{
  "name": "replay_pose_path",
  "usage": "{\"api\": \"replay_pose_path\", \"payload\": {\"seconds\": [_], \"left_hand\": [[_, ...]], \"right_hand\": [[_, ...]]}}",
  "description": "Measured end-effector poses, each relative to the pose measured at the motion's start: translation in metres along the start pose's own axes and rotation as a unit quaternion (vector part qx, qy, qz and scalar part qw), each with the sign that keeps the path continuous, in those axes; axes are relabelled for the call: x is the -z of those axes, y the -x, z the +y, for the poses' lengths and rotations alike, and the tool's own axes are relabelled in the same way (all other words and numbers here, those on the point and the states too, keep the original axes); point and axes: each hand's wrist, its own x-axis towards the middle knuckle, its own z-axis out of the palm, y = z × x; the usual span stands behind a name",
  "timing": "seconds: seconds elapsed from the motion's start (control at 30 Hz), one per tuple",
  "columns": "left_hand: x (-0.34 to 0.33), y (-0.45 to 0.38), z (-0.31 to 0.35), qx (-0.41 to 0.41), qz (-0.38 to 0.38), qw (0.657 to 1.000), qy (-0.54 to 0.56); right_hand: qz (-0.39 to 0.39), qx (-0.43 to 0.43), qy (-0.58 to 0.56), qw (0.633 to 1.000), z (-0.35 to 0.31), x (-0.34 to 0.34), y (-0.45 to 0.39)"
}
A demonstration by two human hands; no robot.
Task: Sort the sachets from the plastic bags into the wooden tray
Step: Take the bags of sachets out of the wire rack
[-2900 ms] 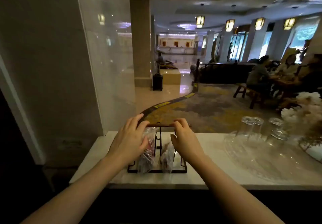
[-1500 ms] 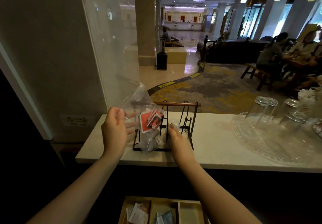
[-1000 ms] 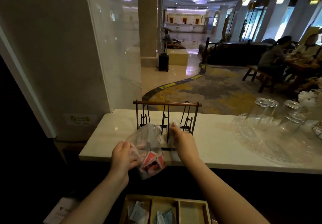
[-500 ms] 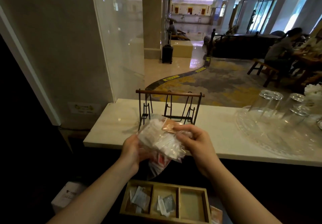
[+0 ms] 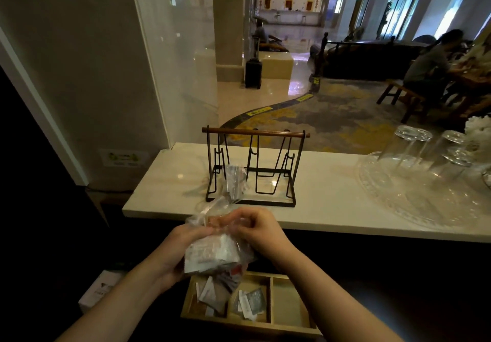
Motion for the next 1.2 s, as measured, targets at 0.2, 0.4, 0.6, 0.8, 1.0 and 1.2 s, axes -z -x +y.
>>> {"api": "replay_pose_path", "payload": {"seconds": [0.2, 0.4, 0.6, 0.8, 1.0, 1.2], "left_hand": [[0.005, -0.004, -0.016, -0.008, 0.105, 0.994, 0.007], [0.000, -0.011, -0.028, -0.010, 0.160, 0.987, -0.007], [-0.009, -0.016, -0.026, -0.002, 0.174, 0.985, 0.013], [-0.006, -0.015, -0.028, -0.031, 0.153, 0.987, 0.038], [-0.007, -0.001, -0.036, -0.110, 0.065, 0.991, 0.049], [0.001, 0.025, -0.069, -0.151, 0.079, 0.981, -0.094]], "right_hand": [[0.167, 0.013, 0.122, 0.978, 0.005, 0.008, -0.044], [0.148, -0.015, 0.439, 0.886, 0.028, -0.001, -0.077], [0.203, 0.064, 0.396, 0.893, 0.011, 0.003, -0.089], [0.177, 0.108, 0.077, 0.975, -0.043, 0.010, -0.043], [0.039, 0.010, -0.296, 0.954, -0.032, 0.013, 0.023], [0.129, -0.069, -0.174, 0.974, 0.032, -0.021, 0.062]]}}
